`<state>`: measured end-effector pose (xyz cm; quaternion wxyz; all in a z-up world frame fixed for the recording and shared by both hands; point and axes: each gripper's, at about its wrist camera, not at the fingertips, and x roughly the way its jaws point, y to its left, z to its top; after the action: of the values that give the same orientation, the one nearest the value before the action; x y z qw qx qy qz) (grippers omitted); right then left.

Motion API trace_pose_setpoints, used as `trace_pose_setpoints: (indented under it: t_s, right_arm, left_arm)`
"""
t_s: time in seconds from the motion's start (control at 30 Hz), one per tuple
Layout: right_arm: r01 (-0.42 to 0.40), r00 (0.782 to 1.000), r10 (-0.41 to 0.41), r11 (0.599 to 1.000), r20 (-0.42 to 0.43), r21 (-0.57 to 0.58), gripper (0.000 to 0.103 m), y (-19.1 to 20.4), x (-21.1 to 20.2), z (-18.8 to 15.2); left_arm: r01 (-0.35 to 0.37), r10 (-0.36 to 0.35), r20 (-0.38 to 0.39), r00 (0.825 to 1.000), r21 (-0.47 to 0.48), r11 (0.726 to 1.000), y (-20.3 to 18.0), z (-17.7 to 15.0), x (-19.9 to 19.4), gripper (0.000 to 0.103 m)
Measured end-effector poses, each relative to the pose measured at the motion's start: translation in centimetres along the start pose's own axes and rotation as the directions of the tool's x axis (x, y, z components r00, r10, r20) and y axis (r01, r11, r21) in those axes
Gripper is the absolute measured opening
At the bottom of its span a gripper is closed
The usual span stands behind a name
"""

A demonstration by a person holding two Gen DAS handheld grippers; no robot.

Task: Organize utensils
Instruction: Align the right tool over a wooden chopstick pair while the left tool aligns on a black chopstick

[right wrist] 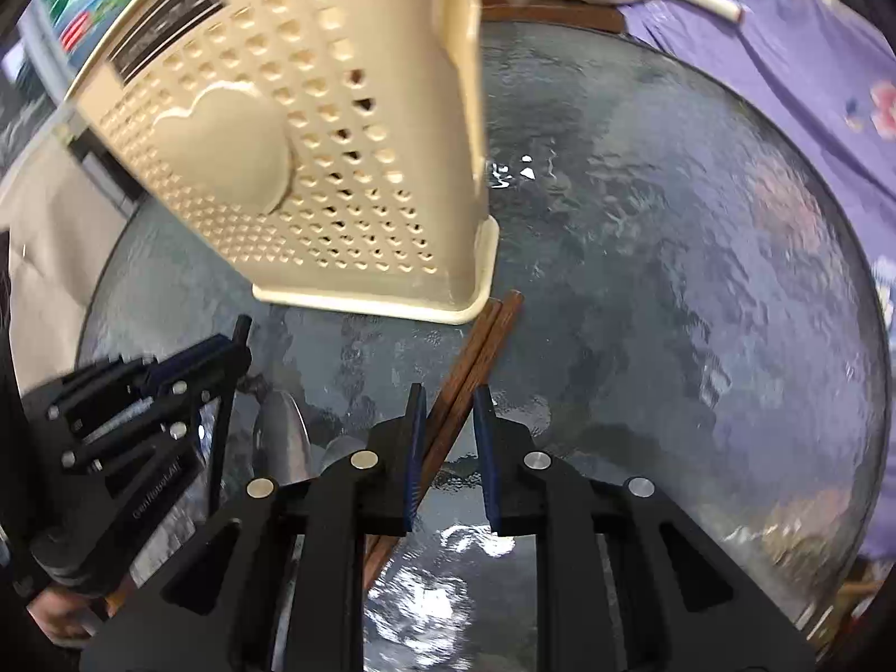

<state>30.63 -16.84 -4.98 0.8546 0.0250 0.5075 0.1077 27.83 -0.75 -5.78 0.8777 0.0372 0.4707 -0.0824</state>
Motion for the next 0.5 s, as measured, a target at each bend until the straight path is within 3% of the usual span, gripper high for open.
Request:
trace_pose_setpoints:
  t_s: [0.03, 0.07, 0.2, 0.27, 0.4, 0.5]
  right_arm:
    - [0.0, 1.0, 0.0, 0.999, -0.001, -0.034, 0.014, 0.1, -0.2, 0.0]
    - [0.002, 1.0, -0.002, 0.998, -0.004, -0.057, 0.003, 0.1, -0.4, -0.2]
    - [0.019, 0.999, -0.024, 0.987, -0.028, -0.158, 0.003, -0.5, -1.2, -1.1]
    - [0.007, 0.999, -0.011, 0.996, -0.05, -0.094, 0.003, -2.1, -0.9, -1.3]
    - [-0.09, 0.995, 0.091, 0.995, -0.042, 0.03, 0.003, -4.0, -1.0, -1.9]
    - [-0.103, 0.994, 0.107, 0.989, -0.031, 0.106, 0.003, -5.0, -1.0, -2.2]
  left_arm:
    - [0.003, -0.003, 0.0, 1.0, -0.001, 1.0, 0.0, 0.0, 0.0, 0.011]
    - [0.008, -0.008, -0.001, 1.0, -0.003, 1.0, 0.1, -0.1, -0.1, 0.011]
    - [0.013, -0.013, 0.001, 1.0, -0.007, 1.0, 0.1, -0.2, -0.2, 0.011]
    - [0.012, -0.012, 0.003, 1.0, -0.012, 1.0, 0.1, -0.2, -0.2, 0.011]
    - [0.005, -0.005, 0.004, 1.0, -0.011, 1.0, 0.2, -0.2, -0.1, 0.011]
    - [0.006, -0.006, 0.0, 1.0, -0.012, 1.0, 0.1, -0.3, -0.1, 0.011]
